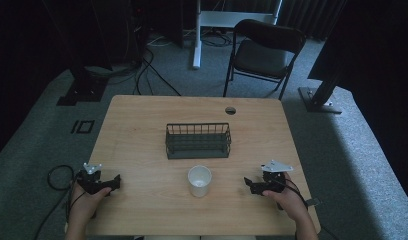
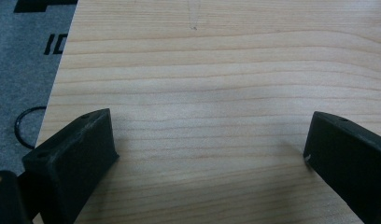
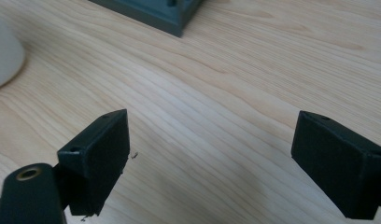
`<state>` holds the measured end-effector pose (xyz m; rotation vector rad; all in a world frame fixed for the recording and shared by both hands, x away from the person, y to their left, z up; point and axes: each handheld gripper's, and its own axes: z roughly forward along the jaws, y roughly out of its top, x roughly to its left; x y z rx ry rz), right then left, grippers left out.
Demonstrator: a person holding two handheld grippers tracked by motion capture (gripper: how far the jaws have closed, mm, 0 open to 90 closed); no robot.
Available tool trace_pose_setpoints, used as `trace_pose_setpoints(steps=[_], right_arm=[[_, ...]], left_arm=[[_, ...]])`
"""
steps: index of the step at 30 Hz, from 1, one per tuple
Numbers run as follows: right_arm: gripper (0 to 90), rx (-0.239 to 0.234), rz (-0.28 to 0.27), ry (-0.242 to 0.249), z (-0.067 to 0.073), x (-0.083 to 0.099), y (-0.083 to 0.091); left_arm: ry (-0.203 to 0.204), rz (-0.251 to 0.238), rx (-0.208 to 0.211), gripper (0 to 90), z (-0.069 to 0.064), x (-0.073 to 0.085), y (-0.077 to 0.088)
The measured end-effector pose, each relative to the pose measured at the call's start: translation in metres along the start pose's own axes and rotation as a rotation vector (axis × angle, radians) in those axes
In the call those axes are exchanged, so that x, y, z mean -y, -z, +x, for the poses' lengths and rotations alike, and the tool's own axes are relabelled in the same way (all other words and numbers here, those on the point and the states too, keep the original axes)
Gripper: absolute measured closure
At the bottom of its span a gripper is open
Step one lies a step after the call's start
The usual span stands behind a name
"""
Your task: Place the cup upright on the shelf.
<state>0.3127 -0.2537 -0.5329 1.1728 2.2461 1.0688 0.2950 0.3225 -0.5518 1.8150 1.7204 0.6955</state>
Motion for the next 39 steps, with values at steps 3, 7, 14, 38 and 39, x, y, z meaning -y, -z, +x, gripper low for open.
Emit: trace_pose_setpoints(steps=[3,7,14,38,39], right_arm=[[11.2,-0.014,-0.002,0.000,0.003,-0.002,-0.001],[11.2,-0.037,-0.011,0.012,0.009,-0.006,-0.003],[11.3,-0.079,-0.022,0.053,0.022,-0.011,-0.005],[11.4,-0.248,-0.034,0.200,0.070,-0.026,-0.017],[11.4,-0.253,-0.036,0.202,0.071,-0.026,-0.018]], left_arm=[[0.000,0.000,0.000,2.4,0.000,0.000,0.000],[0.000,0.000,0.000,2.4,0.000,0.000,0.000],[0.000,0.000,0.000,2.4,0.000,0.000,0.000],[0.000,0.000,0.000,2.5,0.000,0.000,0.000],[0.000,0.000,0.000,2.4,0.000,0.000,0.000]])
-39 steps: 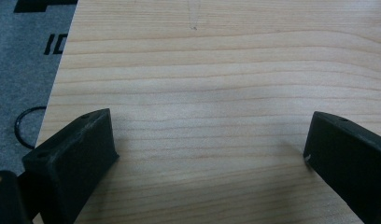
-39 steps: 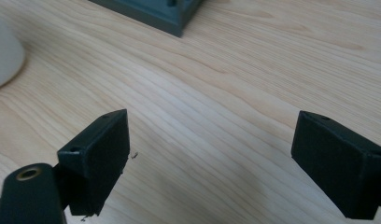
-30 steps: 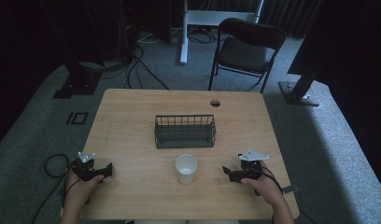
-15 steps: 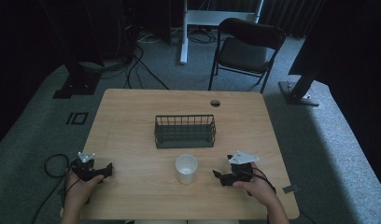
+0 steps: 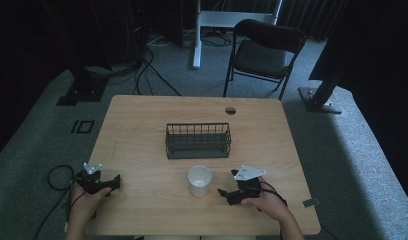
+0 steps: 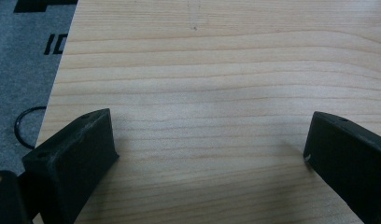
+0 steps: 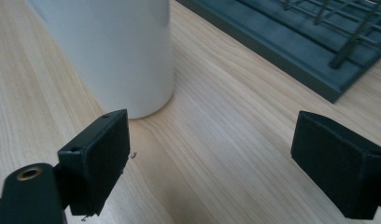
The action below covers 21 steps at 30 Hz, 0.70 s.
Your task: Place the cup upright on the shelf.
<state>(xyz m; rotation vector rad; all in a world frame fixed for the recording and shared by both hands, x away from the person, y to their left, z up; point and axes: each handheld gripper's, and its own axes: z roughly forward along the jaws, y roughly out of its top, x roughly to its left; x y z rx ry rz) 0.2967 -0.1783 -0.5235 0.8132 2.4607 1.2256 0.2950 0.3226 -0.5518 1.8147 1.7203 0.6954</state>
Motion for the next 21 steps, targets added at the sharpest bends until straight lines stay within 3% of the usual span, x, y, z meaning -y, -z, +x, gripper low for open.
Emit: trace_pose_setpoints(steps=[21], right_arm=[[11.4,-0.099,-0.051,0.055,0.021,-0.016,-0.013]], left_arm=[[0.000,0.000,0.000,2.4,0.000,0.000,0.000]])
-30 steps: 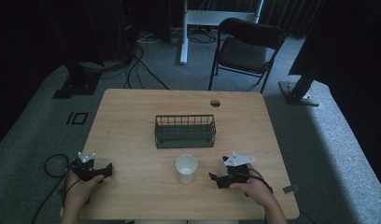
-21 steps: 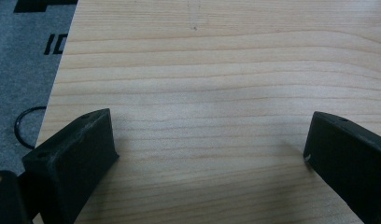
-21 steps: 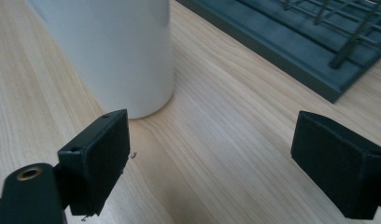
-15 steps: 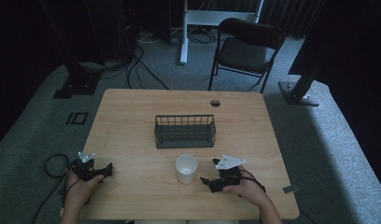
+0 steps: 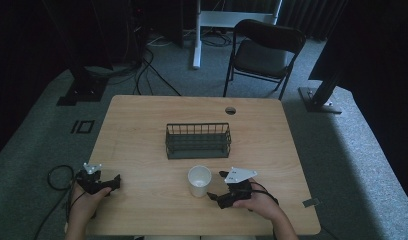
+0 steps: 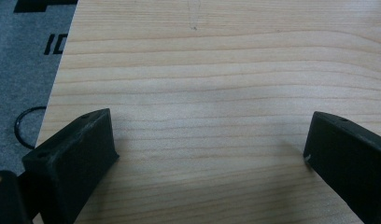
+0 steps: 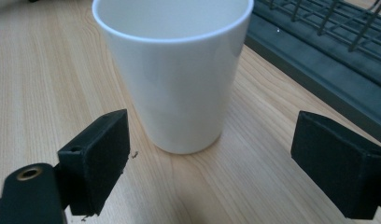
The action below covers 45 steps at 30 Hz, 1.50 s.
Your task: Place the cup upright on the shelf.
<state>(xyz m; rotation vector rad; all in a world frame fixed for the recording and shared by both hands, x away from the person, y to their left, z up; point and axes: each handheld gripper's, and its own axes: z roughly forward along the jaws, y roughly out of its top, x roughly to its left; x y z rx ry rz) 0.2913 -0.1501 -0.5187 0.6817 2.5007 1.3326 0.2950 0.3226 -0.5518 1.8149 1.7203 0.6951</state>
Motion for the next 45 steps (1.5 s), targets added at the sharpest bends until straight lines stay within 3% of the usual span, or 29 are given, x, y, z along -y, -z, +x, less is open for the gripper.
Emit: trace_pose_setpoints(steps=[11,22,45], right_arm=[[11.4,-0.029,-0.019,0.022,0.006,-0.010,-0.010],[11.3,-0.054,-0.077,0.022,0.013,-0.021,-0.020],[11.4,-0.043,-0.180,0.024,0.013,-0.030,-0.030]], left_arm=[[0.000,0.000,0.000,2.5,0.000,0.000,0.000],[-0.007,0.001,0.004,2.4,0.001,0.000,0.000],[-0.007,0.001,0.005,2.5,0.001,0.000,0.000]])
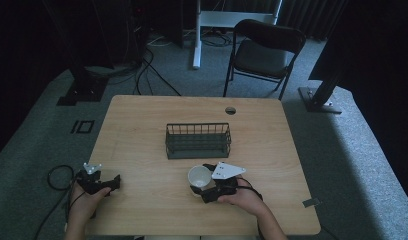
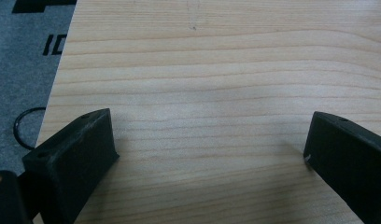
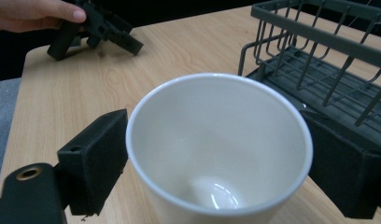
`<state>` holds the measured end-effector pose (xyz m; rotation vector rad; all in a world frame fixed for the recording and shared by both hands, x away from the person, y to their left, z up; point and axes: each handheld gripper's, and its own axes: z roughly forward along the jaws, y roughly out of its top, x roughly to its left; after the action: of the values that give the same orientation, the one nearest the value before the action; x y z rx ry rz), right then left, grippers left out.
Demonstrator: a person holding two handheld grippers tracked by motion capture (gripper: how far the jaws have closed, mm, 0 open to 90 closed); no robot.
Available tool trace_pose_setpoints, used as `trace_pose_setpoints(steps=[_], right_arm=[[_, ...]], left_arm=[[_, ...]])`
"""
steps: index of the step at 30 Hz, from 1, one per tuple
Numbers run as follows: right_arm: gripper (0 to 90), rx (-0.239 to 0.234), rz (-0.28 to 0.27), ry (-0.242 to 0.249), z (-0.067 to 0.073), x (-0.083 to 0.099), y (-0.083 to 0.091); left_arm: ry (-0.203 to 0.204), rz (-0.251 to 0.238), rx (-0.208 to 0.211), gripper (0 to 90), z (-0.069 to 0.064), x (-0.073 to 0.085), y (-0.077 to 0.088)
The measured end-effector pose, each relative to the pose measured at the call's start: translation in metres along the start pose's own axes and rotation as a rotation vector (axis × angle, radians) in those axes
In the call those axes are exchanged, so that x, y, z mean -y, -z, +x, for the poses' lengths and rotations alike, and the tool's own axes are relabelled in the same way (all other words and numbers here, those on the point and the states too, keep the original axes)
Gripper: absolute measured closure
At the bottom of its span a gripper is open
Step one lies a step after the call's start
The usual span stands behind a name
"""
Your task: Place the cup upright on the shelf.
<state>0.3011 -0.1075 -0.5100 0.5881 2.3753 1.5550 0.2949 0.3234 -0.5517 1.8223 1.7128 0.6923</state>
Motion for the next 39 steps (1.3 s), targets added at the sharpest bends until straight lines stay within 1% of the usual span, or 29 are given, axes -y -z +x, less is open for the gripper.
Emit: trace_pose_setpoints(steps=[1,2,4,13,16,17,19,20,24,25,29,36,39], right_arm=[[11.6,0.003,-0.006,-0.002,0.000,0.000,0.000],[13.8,0.008,-0.011,-0.005,0.000,-0.001,0.000],[13.8,0.009,-0.015,-0.021,0.000,-0.001,0.000],[13.8,0.009,-0.003,-0.015,0.002,0.000,-0.004],[14.6,0.007,0.000,-0.032,0.001,0.000,-0.004],[14.6,0.007,0.000,-0.032,0.001,0.000,-0.004],[19.1,0.022,-0.003,-0.023,0.002,0.000,-0.005],[19.2,0.022,0.001,-0.015,0.002,-0.001,-0.005],[19.3,0.037,0.007,-0.027,0.000,-0.003,-0.005],[19.3,0.041,0.004,-0.037,-0.001,-0.004,-0.005],[19.4,0.038,0.011,-0.044,-0.002,-0.008,-0.005],[19.4,0.039,0.000,-0.062,-0.002,-0.017,-0.004],[19.5,0.041,-0.006,-0.059,-0.002,-0.022,-0.003]], left_arm=[[0.000,0.000,0.000,2.5,0.000,0.000,0.000],[0.000,0.000,0.000,2.5,0.000,0.000,0.000],[0.000,0.000,0.000,2.4,0.000,0.000,0.000],[0.000,0.000,0.000,2.5,0.000,0.000,0.000],[0.000,0.000,0.000,2.4,0.000,0.000,0.000],[0.000,0.000,0.000,2.5,0.000,0.000,0.000],[0.000,0.000,0.000,2.5,0.000,0.000,0.000],[0.000,0.000,0.000,2.5,0.000,0.000,0.000],[0.000,0.000,0.000,2.4,0.000,0.000,0.000],[0.000,0.000,0.000,2.5,0.000,0.000,0.000],[0.000,0.000,0.000,2.5,0.000,0.000,0.000],[0.001,0.000,0.000,2.4,0.000,0.000,0.000],[0.001,0.000,0.000,2.4,0.000,0.000,0.000]])
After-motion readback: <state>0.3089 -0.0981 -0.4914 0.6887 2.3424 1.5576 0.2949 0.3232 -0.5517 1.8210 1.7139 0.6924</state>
